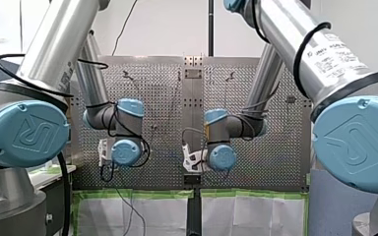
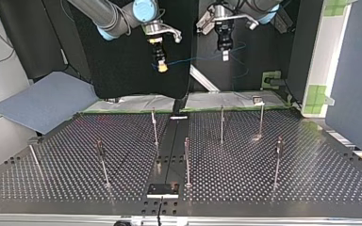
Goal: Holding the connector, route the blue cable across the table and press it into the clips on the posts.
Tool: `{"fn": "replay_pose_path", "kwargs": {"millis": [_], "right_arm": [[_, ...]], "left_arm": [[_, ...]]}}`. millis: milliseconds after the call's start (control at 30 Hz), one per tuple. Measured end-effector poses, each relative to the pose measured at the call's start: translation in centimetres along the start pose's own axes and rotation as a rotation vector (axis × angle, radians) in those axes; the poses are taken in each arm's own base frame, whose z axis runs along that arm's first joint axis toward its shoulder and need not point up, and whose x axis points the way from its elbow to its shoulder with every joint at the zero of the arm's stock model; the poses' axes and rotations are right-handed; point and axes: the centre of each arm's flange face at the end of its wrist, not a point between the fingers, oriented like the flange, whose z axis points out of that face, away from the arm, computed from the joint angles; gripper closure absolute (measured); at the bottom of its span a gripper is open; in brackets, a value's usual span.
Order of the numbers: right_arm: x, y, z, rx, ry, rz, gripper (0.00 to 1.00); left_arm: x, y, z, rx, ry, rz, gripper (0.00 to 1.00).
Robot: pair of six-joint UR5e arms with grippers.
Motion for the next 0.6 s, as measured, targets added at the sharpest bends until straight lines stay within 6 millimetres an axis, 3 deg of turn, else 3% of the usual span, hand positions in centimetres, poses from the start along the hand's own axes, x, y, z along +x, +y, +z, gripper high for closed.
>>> {"fn": "replay_pose_path", "kwargs": {"millis": [333,600], "right_arm": [[6.2,-0.9,1.3,0.043,0.075,0.067,1.00],[12.0,-1.5,1.9,0.111,0.143,0.104,1.00]], "left_arm": [[-2.8,-0.2,0.7,-0.005,-0.031,-0.031,1.00],[-5.6,1.8,2.7,-0.104,-0.053,-0.072,1.00]]}}
